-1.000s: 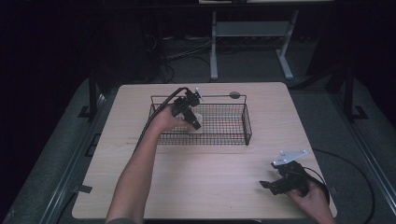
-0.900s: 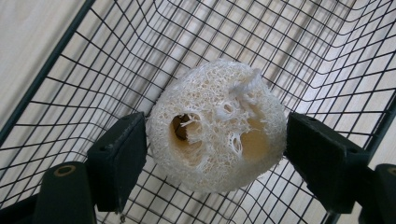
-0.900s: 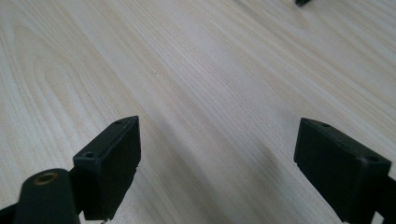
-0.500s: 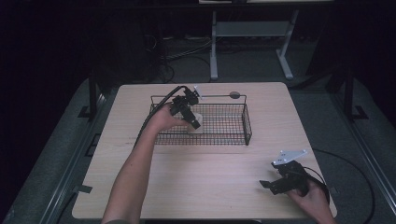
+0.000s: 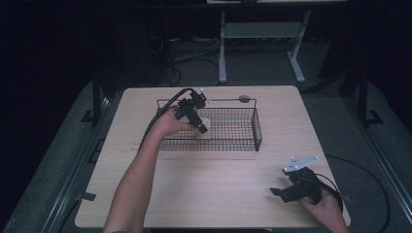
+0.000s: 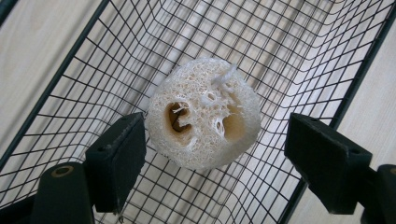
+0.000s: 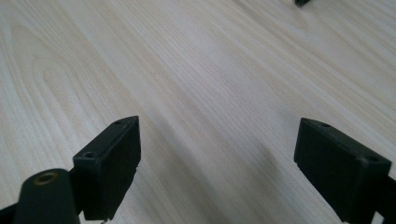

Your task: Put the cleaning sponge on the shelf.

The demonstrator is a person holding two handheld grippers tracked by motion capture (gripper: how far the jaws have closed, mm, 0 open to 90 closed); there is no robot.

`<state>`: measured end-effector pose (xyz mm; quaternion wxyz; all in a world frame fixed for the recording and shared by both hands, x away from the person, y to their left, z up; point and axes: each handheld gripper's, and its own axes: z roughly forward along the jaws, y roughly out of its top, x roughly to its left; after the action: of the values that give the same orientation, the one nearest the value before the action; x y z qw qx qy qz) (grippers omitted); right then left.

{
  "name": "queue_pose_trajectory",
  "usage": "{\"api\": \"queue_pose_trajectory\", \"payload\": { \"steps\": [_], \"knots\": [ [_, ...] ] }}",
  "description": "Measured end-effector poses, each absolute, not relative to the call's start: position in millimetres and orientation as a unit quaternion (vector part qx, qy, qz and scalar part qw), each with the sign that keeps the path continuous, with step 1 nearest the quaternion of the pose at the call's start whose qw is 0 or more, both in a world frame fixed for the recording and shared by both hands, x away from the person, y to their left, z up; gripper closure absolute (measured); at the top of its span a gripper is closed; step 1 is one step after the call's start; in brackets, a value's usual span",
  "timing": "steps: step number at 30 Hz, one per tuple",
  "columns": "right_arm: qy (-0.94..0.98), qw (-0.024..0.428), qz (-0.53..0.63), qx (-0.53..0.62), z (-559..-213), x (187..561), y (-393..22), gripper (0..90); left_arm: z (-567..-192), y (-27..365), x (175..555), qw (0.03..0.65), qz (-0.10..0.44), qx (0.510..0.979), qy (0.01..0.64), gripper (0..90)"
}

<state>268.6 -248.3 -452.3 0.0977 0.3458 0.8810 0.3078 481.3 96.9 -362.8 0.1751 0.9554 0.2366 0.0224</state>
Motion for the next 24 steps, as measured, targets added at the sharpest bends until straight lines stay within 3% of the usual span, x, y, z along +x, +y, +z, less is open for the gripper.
{"api": "queue_pose_trajectory", "payload": {
  "steps": [24],
  "knots": [
    [0.882, 0.101, 0.307, 0.342, -451, 268, -246, 14.3, -349, 101, 466, 0.171, 0.028, 0.959, 0.223, 20.1]
  ]
}}
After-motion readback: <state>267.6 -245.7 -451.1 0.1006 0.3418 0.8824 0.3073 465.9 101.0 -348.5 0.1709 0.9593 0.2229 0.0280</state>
